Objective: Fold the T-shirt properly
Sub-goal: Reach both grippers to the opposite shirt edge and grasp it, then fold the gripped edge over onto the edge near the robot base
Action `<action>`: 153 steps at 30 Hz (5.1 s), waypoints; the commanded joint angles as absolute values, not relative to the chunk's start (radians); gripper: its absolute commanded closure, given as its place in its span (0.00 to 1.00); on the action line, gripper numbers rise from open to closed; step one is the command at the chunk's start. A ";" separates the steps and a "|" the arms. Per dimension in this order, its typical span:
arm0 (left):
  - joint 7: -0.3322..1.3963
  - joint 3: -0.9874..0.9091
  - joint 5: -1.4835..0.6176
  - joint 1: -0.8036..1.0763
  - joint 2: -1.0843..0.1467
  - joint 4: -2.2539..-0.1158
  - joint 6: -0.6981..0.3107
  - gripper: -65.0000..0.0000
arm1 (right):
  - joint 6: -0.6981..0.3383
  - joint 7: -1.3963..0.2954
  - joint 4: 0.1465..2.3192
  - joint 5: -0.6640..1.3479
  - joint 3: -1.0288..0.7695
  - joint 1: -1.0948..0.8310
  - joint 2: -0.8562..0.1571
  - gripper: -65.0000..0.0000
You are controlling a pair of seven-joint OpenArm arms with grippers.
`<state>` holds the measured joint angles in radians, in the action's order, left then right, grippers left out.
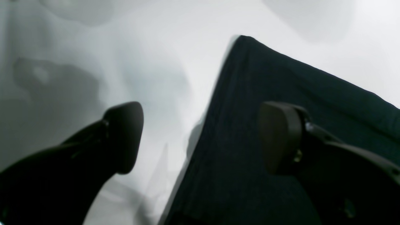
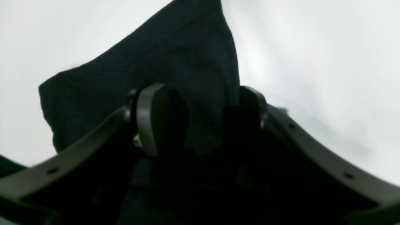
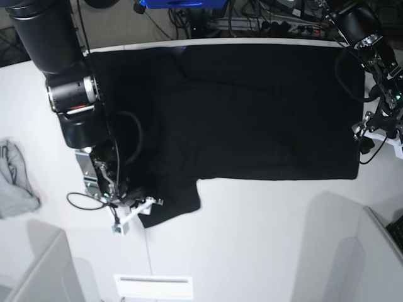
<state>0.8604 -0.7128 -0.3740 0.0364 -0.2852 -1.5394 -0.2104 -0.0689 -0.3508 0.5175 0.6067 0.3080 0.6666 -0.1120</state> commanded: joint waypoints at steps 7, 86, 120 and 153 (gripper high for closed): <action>0.839 -0.713 -0.380 -0.022 -0.306 -1.486 -0.213 0.15 | -0.064 -0.354 0.527 0.611 0.308 0.684 -0.119 1.00; 0.822 -0.458 -0.259 -0.131 -0.392 -1.471 -0.216 1.00 | -0.062 -0.570 1.236 0.613 -0.038 0.315 -0.171 1.00; 0.845 -0.676 -0.549 0.325 -0.372 -1.833 -0.294 1.00 | -0.062 -0.742 1.863 0.621 -0.219 -0.163 -0.139 1.00; 0.843 -0.753 -0.699 0.538 -0.377 -1.916 -0.294 1.00 | -0.062 -0.665 2.018 0.757 -0.263 -0.526 -0.143 1.00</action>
<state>0.8658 -0.7444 -0.6895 0.5369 -0.3595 -1.8923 -0.2924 -0.0544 -0.6861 2.0010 0.7528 -0.2550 -0.5228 -0.1322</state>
